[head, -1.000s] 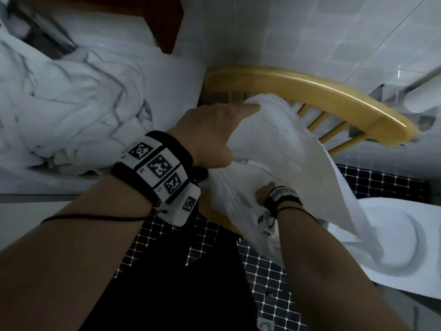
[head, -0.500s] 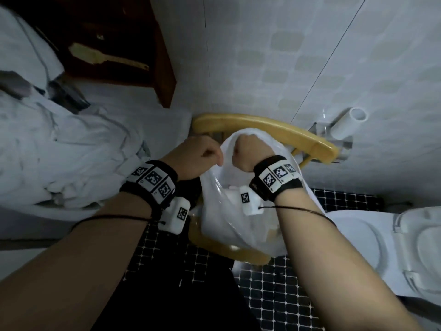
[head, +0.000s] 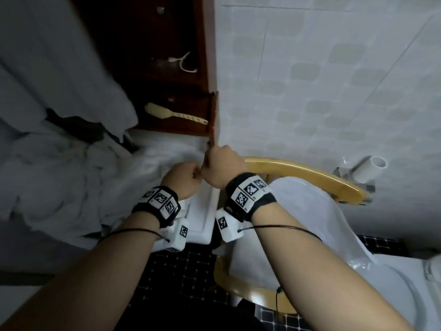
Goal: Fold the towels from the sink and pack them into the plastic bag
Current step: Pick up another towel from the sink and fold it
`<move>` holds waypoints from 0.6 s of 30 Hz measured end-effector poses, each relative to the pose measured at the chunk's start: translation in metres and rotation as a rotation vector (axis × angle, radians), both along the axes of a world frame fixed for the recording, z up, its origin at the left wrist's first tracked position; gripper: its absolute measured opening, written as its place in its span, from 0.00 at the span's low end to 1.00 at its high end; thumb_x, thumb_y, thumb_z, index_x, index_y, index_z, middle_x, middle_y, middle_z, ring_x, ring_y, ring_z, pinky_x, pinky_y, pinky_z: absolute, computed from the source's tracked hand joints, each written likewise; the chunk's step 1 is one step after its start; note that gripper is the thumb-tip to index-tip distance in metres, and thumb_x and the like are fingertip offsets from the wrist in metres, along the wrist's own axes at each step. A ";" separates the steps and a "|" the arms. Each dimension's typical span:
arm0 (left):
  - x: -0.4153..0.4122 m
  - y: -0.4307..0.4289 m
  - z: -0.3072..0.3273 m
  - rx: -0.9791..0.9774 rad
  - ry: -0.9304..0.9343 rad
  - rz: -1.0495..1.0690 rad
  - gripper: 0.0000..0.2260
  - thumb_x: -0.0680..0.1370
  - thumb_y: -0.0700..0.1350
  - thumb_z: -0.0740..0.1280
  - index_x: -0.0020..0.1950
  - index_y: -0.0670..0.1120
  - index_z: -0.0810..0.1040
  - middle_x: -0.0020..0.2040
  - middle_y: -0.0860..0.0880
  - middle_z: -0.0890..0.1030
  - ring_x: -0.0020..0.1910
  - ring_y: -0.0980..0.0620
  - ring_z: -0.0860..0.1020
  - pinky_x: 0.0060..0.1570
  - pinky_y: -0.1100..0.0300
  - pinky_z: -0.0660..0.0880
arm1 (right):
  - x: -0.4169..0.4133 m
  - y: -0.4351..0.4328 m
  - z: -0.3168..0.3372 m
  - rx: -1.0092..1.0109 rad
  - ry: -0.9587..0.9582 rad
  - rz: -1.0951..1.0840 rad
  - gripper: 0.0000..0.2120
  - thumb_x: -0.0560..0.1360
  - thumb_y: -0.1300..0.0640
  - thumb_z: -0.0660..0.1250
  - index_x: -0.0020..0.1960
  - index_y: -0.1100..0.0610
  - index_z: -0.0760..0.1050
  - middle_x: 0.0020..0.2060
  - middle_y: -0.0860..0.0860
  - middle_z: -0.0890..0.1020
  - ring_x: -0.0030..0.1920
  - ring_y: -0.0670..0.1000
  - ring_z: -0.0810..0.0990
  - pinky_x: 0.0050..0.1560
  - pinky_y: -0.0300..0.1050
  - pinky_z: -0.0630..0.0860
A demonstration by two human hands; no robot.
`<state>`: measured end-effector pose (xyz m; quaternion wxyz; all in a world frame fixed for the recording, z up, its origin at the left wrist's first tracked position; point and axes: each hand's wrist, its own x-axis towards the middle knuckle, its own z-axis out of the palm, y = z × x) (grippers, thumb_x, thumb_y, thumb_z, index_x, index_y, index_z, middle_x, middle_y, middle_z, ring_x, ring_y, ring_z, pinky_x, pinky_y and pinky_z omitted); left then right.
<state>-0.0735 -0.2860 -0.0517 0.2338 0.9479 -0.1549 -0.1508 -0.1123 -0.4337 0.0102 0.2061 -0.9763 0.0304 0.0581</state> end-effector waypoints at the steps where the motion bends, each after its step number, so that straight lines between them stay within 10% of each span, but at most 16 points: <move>1: 0.007 0.021 -0.003 0.039 0.006 0.012 0.06 0.77 0.42 0.63 0.41 0.50 0.77 0.44 0.48 0.83 0.46 0.43 0.82 0.50 0.46 0.81 | 0.007 0.017 -0.010 0.014 0.016 -0.001 0.17 0.77 0.47 0.69 0.59 0.58 0.81 0.52 0.59 0.83 0.50 0.63 0.84 0.50 0.53 0.83; 7: 0.056 0.145 -0.036 0.299 -0.013 0.180 0.19 0.75 0.50 0.72 0.67 0.55 0.78 0.70 0.47 0.70 0.72 0.38 0.68 0.73 0.44 0.68 | 0.057 0.105 -0.063 0.086 0.230 0.021 0.21 0.79 0.53 0.64 0.72 0.56 0.73 0.63 0.60 0.81 0.62 0.62 0.80 0.60 0.55 0.80; 13: 0.085 0.235 -0.060 0.267 -0.149 0.521 0.33 0.70 0.45 0.76 0.72 0.49 0.67 0.76 0.43 0.61 0.73 0.29 0.63 0.63 0.33 0.73 | 0.094 0.180 -0.104 0.162 0.354 0.039 0.31 0.80 0.55 0.64 0.80 0.57 0.60 0.65 0.62 0.78 0.64 0.64 0.79 0.60 0.52 0.78; 18: 0.107 0.279 -0.072 0.167 0.029 0.525 0.38 0.78 0.40 0.71 0.81 0.35 0.53 0.78 0.32 0.61 0.71 0.30 0.71 0.62 0.42 0.75 | 0.096 0.216 -0.128 0.083 0.374 0.000 0.31 0.80 0.52 0.64 0.80 0.54 0.60 0.67 0.62 0.74 0.65 0.66 0.77 0.67 0.58 0.75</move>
